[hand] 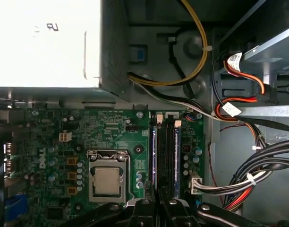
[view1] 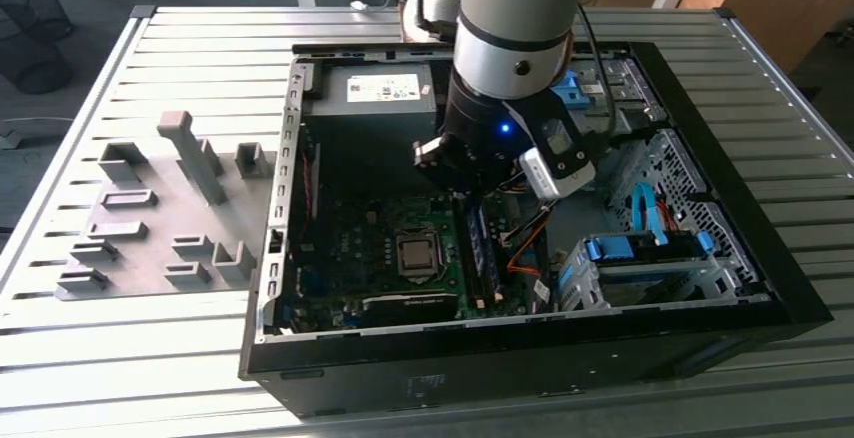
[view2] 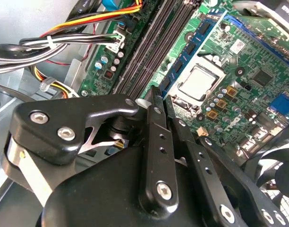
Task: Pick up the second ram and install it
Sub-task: 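Insert the second ram into the second slot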
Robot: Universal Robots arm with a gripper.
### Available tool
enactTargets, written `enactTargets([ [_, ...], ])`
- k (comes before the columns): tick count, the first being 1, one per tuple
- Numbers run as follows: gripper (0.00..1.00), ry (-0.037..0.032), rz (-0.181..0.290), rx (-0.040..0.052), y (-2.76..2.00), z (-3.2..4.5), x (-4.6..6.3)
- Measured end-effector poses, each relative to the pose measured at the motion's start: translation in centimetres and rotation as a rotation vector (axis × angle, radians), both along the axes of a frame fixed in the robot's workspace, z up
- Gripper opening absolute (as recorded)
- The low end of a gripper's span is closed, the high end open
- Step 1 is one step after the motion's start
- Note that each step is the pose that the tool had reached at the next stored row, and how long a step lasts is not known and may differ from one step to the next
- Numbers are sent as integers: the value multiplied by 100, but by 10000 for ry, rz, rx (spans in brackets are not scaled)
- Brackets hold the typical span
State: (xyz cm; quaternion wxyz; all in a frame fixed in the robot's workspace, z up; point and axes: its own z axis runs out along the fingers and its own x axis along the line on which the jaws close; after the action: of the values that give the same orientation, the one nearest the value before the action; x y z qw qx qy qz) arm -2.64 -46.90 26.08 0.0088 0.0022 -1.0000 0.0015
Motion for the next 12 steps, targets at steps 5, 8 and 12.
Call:
enactTargets([
  [5,14,1,-2,-2,-1,-65,6],
  [8,14,1,-5,-1,-4,-115,6],
  [12,14,1,-9,-2,-6,-175,6],
])
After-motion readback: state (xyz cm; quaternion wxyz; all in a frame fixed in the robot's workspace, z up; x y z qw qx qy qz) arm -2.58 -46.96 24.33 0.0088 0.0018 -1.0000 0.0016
